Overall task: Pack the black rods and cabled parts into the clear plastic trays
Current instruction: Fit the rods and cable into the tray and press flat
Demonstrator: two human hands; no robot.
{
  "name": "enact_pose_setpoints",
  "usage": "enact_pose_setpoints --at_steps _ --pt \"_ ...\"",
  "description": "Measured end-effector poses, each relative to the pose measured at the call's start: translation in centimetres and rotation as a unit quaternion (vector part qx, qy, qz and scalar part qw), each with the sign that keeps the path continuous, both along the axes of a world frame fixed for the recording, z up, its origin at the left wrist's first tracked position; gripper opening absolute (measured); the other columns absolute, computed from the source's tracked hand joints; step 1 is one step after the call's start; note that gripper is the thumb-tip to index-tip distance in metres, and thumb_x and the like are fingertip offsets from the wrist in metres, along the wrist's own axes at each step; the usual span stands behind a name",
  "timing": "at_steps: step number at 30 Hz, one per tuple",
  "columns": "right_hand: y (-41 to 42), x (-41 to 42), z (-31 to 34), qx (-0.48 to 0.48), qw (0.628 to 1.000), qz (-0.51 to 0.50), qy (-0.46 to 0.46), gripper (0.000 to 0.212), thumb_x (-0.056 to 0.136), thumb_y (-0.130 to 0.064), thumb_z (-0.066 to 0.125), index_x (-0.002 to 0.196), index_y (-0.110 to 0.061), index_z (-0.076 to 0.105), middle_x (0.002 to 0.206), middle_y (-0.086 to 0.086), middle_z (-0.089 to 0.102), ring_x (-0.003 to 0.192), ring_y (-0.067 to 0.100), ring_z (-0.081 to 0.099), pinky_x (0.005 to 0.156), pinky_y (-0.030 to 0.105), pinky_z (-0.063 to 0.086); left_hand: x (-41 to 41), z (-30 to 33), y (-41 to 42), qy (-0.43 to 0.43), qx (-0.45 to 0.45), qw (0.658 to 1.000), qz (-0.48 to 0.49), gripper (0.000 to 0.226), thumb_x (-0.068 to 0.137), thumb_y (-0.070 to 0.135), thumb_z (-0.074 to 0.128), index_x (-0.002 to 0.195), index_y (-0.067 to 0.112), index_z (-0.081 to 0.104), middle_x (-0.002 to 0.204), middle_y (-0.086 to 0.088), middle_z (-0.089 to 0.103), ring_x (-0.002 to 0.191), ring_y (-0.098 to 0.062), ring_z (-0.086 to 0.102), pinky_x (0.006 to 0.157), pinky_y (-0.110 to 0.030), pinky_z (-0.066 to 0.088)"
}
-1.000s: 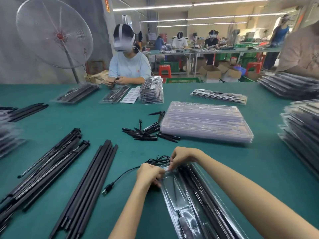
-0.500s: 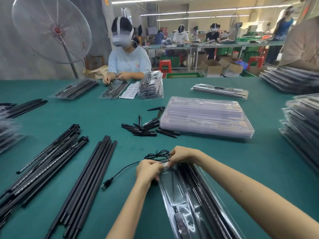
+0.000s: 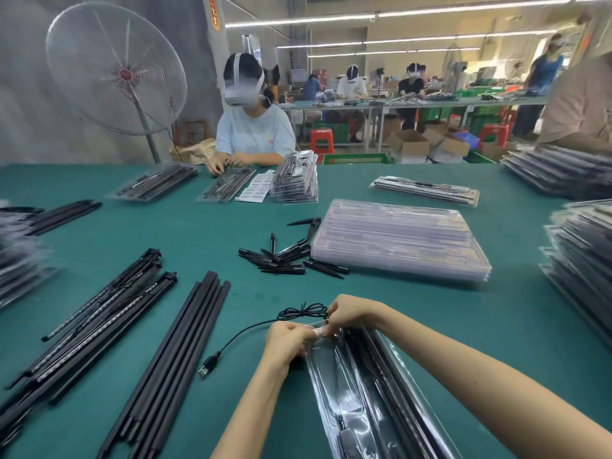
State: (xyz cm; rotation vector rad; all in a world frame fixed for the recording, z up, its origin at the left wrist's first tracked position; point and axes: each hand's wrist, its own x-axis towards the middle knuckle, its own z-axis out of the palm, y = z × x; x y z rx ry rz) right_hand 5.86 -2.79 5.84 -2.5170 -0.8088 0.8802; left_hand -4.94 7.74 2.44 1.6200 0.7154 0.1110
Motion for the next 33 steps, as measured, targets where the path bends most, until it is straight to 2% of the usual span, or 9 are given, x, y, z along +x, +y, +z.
enact_pose_setpoints --at_steps 3,7,9,11,18,24,26,29,33 --pt "0.9 -0.4 -0.1 -0.038 0.999 -0.003 -0.015 0.025 0.081 -0.024 0.066 0.064 -0.016 0.05 0.066 -0.003 0.045 0.085 0.022 0.043 0.079 0.041 0.023 0.0 -0.2 -0.2 -0.009 -0.002 1.0 0.013 0.023 0.073 -0.008 0.066 0.057 0.009 0.066 0.049 -0.002 0.056 0.043 -0.011 0.042 0.046 -0.021 0.036" --pt "0.8 -0.8 -0.3 -0.049 0.997 -0.001 -0.053 0.026 0.083 -0.025 0.063 0.064 -0.016 0.049 0.067 -0.004 0.048 0.08 0.017 0.048 0.089 0.042 0.03 0.2 -0.3 -0.2 -0.009 0.005 1.0 0.024 0.02 0.073 -0.007 0.063 0.059 0.007 0.065 0.063 -0.01 0.057 0.051 -0.017 0.043 0.052 -0.025 0.035" --pt "0.1 -0.6 -0.2 0.012 1.0 0.0 -0.001 0.025 0.082 -0.019 0.065 0.061 -0.017 0.051 0.065 -0.004 0.047 0.069 0.012 0.044 0.072 0.027 0.035 0.1 -0.4 0.0 -0.006 -0.015 1.0 0.02 0.017 0.073 -0.008 0.061 0.064 0.006 0.066 0.06 -0.006 0.057 0.052 -0.014 0.043 0.047 -0.02 0.034" --pt "-0.6 -0.5 0.2 0.053 0.997 0.004 0.051 0.024 0.083 -0.016 0.066 0.062 -0.018 0.055 0.066 -0.004 0.049 0.064 0.008 0.042 0.059 0.021 0.032 -0.1 -0.4 0.4 -0.007 -0.043 0.999 0.006 0.016 0.073 -0.011 0.061 0.069 0.004 0.066 0.055 0.0 0.057 0.047 -0.01 0.042 0.04 -0.016 0.032" --pt "0.0 -0.1 0.2 0.042 0.996 0.005 0.08 0.027 0.08 -0.026 0.075 0.06 -0.02 0.058 0.068 -0.007 0.052 0.065 0.005 0.044 0.057 0.019 0.033 -0.7 -1.0 1.1 -0.024 -0.1 0.995 -0.007 0.021 0.078 -0.011 0.057 0.087 0.005 0.068 0.064 -0.006 0.058 0.042 -0.007 0.042 0.044 -0.018 0.031" --pt "0.9 0.0 0.0 0.003 0.998 -0.019 0.061 0.025 0.079 -0.022 0.075 0.065 -0.016 0.055 0.074 -0.004 0.049 0.068 0.008 0.043 0.054 0.02 0.032 -0.9 -1.2 1.0 -0.013 -0.059 0.998 -0.011 0.025 0.078 -0.007 0.056 0.095 0.006 0.068 0.056 0.0 0.058 0.04 -0.007 0.043 0.044 -0.02 0.03" --pt "1.2 -0.2 -0.5 -0.004 0.998 -0.036 0.044 0.023 0.076 -0.02 0.074 0.07 -0.011 0.054 0.079 0.001 0.052 0.074 0.013 0.046 0.066 0.024 0.034 -1.0 -1.1 0.8 -0.013 -0.043 0.999 -0.009 0.027 0.076 -0.009 0.055 0.092 0.007 0.07 0.056 -0.003 0.058 0.04 -0.008 0.042 0.043 -0.019 0.031" --pt "1.4 -0.4 -1.1 -0.02 0.999 -0.051 0.003 0.026 0.071 -0.023 0.075 0.067 -0.013 0.051 0.087 0.004 0.052 0.087 0.02 0.043 0.08 0.039 0.021 -0.9 -0.9 0.6 -0.021 -0.035 0.999 -0.008 0.033 0.073 -0.014 0.051 0.091 0.004 0.072 0.056 -0.005 0.06 0.037 -0.008 0.041 0.04 -0.016 0.035" --pt "0.2 -0.2 -1.4 0.038 0.998 -0.051 0.008 0.033 0.068 -0.029 0.079 0.053 -0.019 0.051 0.059 -0.006 0.045 0.067 0.011 0.04 0.079 0.039 0.023 -1.0 -0.7 0.3 -0.03 -0.022 0.999 -0.002 0.034 0.075 -0.013 0.052 0.097 0.002 0.072 0.053 -0.004 0.058 0.035 -0.006 0.04 0.038 -0.014 0.032"
